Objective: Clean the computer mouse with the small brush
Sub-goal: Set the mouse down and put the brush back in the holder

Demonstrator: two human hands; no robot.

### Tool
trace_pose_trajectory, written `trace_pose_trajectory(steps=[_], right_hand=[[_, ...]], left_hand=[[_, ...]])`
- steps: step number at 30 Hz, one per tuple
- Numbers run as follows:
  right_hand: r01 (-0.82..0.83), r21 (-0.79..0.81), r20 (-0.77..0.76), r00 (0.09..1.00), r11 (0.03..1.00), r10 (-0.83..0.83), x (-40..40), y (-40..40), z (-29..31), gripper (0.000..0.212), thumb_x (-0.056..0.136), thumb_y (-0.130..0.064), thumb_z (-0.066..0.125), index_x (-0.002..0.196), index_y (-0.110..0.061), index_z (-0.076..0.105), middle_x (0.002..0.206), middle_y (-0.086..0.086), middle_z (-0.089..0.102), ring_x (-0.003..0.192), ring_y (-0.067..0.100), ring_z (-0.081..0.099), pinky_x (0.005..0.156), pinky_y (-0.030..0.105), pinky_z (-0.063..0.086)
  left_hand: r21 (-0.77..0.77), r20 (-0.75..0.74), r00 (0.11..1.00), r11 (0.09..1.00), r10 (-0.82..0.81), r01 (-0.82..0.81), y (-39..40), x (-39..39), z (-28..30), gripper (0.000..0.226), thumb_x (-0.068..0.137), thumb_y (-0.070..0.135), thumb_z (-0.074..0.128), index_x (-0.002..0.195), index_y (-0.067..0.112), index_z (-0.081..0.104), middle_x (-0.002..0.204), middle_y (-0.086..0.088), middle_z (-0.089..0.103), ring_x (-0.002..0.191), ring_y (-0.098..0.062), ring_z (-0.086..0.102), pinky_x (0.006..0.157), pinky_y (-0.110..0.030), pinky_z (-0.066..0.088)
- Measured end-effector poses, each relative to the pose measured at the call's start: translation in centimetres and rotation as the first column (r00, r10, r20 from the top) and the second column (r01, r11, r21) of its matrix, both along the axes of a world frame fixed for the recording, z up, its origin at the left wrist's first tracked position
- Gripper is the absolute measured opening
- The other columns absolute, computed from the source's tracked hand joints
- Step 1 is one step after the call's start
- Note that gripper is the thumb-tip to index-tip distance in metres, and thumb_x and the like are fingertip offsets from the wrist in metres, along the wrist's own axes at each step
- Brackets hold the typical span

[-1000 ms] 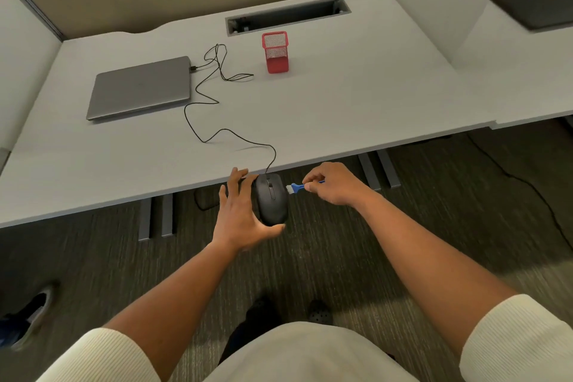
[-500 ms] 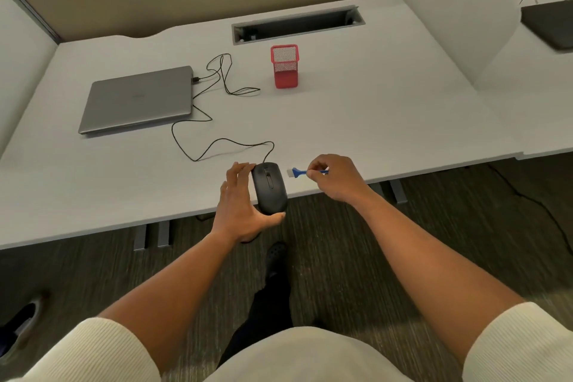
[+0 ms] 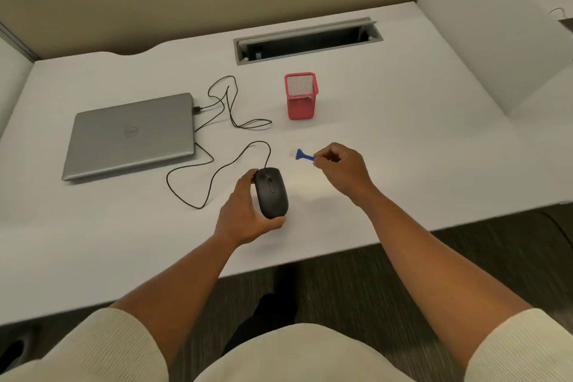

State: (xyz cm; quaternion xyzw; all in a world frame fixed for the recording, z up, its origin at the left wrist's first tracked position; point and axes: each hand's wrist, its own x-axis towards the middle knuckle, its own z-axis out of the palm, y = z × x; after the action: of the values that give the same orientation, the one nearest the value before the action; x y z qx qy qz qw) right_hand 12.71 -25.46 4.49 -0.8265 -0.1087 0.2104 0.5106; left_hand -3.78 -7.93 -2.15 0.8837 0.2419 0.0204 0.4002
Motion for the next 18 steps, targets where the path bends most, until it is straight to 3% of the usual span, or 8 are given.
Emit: trace_pose_trajectory(steps=[7, 9, 12, 18], right_hand=[[0.029, -0.039, -0.043, 0.999, 0.999, -0.031, 3.4, 5.3, 0.2, 0.008, 0.085, -0.013, 0.071, 0.079, -0.018, 0.069, 0.077, -0.007, 0.07, 0.064, 0.006, 0.059, 0.055, 0.014, 0.043], [0.03, -0.034, -0.045, 0.998, 0.999, -0.031, 4.2, 6.5, 0.1, 0.003, 0.085, -0.014, 0.072, 0.082, -0.015, 0.07, 0.08, -0.005, 0.071, 0.066, 0.008, 0.061, 0.056, 0.014, 0.043], [0.031, -0.021, -0.047, 0.998, 0.999, -0.032, 5.1, 8.1, 0.1, 0.003, 0.086, -0.015, 0.073, 0.085, -0.013, 0.07, 0.085, -0.003, 0.073, 0.071, 0.008, 0.064, 0.057, 0.012, 0.044], [0.032, 0.038, -0.061, 0.998, 0.999, -0.029, 6.5, 10.6, 0.6, 0.012, 0.086, -0.016, 0.074, 0.079, -0.024, 0.068, 0.087, -0.006, 0.074, 0.08, 0.009, 0.068, 0.062, 0.013, 0.047]], left_hand=[[0.002, 0.006, 1.0, 1.0, -0.008, 0.008, 4.3, 3.5, -0.7, 0.116, 0.048, 0.065, 0.087, 0.143, 0.041, 0.025, 0.137, 0.022, 0.035, 0.122, -0.012, 0.047, 0.091, -0.033, 0.051], [0.009, -0.017, 1.0, 1.0, -0.009, 0.01, 5.5, 4.5, -1.2, 0.119, 0.049, 0.065, 0.087, 0.146, 0.038, 0.025, 0.149, 0.013, 0.033, 0.136, -0.019, 0.039, 0.101, -0.041, 0.05], [-0.008, -0.076, 0.997, 1.0, 0.007, -0.007, 7.0, 5.8, -1.8, 0.124, 0.048, 0.07, 0.084, 0.149, 0.037, 0.021, 0.163, 0.006, 0.02, 0.153, -0.02, 0.012, 0.116, -0.046, 0.035], [-0.006, -0.056, 0.998, 1.0, -0.014, 0.014, 9.1, 7.4, -2.5, 0.117, 0.052, 0.067, 0.086, 0.147, 0.036, 0.024, 0.158, 0.009, 0.022, 0.153, -0.015, 0.006, 0.114, -0.042, 0.035]])
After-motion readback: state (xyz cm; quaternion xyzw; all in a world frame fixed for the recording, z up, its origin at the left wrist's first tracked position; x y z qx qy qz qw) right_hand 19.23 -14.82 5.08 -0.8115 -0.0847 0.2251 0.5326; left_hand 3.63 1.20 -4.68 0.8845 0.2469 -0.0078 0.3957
